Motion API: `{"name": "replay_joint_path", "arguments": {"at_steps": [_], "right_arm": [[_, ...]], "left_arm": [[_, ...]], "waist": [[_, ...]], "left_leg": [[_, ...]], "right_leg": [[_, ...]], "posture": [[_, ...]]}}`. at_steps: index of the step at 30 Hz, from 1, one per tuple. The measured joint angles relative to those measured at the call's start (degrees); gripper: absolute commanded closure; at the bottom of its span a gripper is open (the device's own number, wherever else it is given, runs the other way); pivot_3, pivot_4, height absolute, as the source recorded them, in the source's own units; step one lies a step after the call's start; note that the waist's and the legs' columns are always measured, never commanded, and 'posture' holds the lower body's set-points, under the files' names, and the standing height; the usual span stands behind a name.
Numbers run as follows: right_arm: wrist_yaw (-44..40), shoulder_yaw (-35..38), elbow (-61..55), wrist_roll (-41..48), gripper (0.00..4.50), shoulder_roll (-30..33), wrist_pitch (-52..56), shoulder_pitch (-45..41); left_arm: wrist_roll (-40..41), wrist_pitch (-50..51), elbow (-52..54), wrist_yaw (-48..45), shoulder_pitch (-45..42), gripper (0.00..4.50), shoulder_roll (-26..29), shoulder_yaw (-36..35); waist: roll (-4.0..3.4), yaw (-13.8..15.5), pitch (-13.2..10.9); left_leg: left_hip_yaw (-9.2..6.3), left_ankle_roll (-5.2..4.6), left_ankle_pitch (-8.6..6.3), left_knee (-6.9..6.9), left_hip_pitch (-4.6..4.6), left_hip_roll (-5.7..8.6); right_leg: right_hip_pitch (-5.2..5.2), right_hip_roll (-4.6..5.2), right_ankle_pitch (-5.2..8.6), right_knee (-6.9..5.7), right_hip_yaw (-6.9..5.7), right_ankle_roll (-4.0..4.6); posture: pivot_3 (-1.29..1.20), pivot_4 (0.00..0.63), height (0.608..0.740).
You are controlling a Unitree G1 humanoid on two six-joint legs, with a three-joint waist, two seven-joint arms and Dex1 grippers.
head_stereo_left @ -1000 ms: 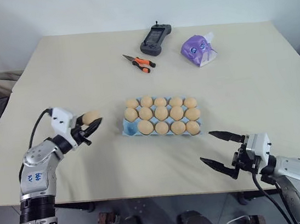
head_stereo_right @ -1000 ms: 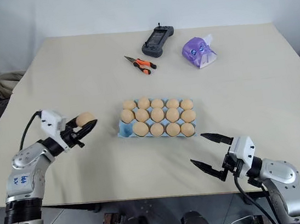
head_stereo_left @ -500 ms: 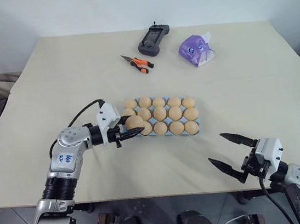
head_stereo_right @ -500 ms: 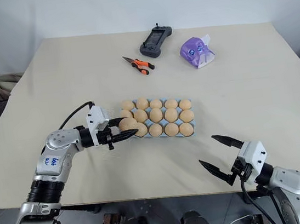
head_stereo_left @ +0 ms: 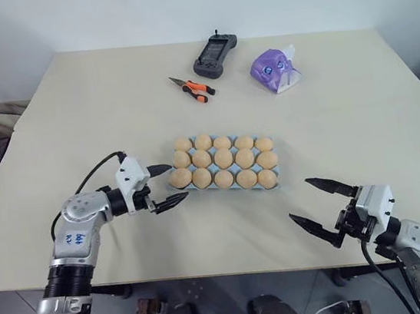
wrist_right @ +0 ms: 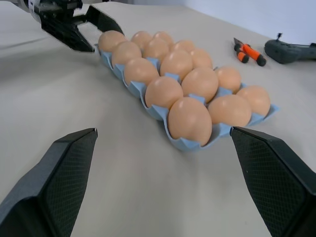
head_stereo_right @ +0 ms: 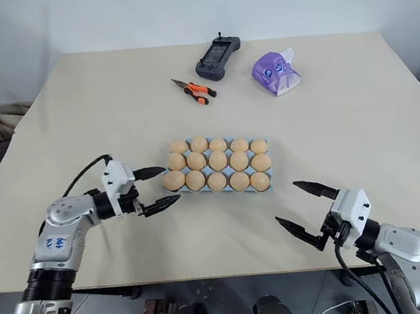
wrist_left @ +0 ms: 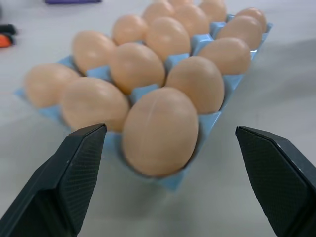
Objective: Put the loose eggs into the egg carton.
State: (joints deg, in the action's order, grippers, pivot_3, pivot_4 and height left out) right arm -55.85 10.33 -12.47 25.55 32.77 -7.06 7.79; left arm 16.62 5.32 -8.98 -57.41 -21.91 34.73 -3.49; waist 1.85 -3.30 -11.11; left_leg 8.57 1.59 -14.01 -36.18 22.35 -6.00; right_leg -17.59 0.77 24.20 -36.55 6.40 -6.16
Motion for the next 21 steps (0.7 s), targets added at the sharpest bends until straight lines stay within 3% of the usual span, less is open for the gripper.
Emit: {"name": "replay_joint_path", "arguments": {"at_steps": [5,11,21], "right_arm": [[-4.3,1.4,3.7,1.1,0.0,3.8,0.4,-1.5],[-7.6,2.9,8.8,2.3,0.0,6.1,0.4,-6.4],[-9.3,1.2,13.8,1.9,0.0,5.2,0.2,-12.1]], "left_arm": [[2.8,-1.9,2.7,-2.5,13.2,0.03,7.6,-10.3],[3.4,-4.0,6.2,-2.5,25.8,0.03,9.1,-17.1],[3.6,-4.1,11.0,4.5,27.2,0.03,5.8,-18.3]], "waist": [[-0.03,-0.4,0.0],[-0.03,-0.1,0.0],[-0.02,0.0,0.0]], "left_leg": [[-0.01,0.04,-0.03,0.05,-0.04,-0.14],[-0.02,-0.22,-0.18,0.13,-0.04,0.21],[-0.1,-0.24,-0.22,0.16,0.0,0.22]], "right_leg": [[0.01,0.23,0.04,0.04,-0.02,0.08],[0.07,0.76,0.05,0.08,-0.2,0.09],[0.09,0.73,0.04,0.2,-0.31,0.09]], "posture": [[0.0,0.15,0.74],[0.0,0.15,0.74],[0.0,0.15,0.74]]}}
